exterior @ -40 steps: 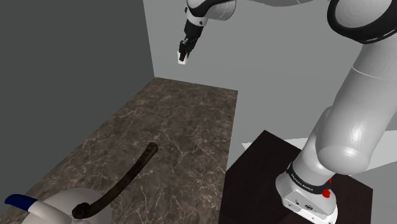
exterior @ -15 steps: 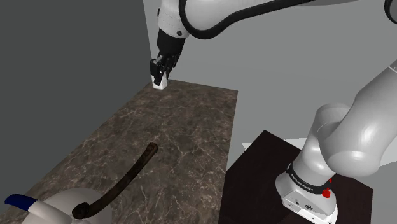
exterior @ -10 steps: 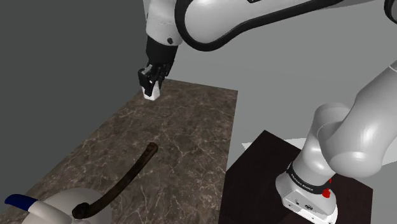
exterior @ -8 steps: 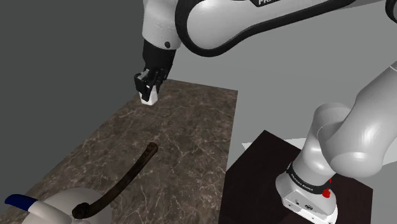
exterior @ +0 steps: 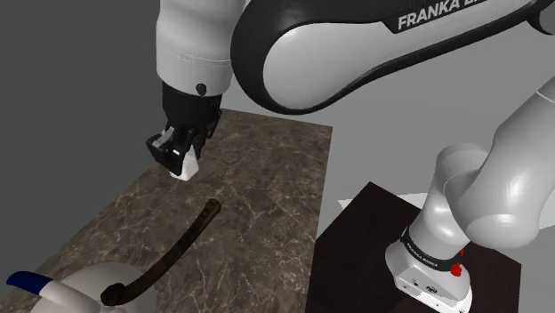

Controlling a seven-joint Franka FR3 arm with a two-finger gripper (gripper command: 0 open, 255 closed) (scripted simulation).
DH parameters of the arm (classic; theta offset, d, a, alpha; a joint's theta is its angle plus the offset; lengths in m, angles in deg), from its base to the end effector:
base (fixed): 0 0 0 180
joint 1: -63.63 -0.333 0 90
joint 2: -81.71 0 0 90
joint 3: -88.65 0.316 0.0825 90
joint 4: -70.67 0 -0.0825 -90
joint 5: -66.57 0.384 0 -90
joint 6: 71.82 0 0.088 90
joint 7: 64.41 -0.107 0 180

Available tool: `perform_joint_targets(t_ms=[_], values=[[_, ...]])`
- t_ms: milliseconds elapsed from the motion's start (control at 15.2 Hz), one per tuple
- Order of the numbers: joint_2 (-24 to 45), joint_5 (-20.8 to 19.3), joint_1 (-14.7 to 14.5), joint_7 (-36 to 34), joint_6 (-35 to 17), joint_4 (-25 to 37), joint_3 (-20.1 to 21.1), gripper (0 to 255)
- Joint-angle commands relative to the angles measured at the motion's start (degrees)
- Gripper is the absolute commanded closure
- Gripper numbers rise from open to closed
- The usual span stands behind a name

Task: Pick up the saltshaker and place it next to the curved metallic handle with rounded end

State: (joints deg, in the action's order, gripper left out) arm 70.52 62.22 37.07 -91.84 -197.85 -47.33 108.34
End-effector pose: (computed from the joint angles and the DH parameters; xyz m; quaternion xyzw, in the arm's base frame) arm 0.3618 0.3900 0.5487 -0.9682 -0.1801 -0.1684 0.0429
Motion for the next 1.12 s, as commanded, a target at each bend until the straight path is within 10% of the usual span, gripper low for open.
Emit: perform_joint_targets(t_ms=[0,726,1056], values=[[1.6,-1.3,-0.8,-3.5,1.0,2.2,2.1,255],[14.6,-12.4,-7.4,-23.2,7.5,16.9,12.0,255],[15.0,-13.2,-7.5,-24.3,4.0,13.6,11.8,255]])
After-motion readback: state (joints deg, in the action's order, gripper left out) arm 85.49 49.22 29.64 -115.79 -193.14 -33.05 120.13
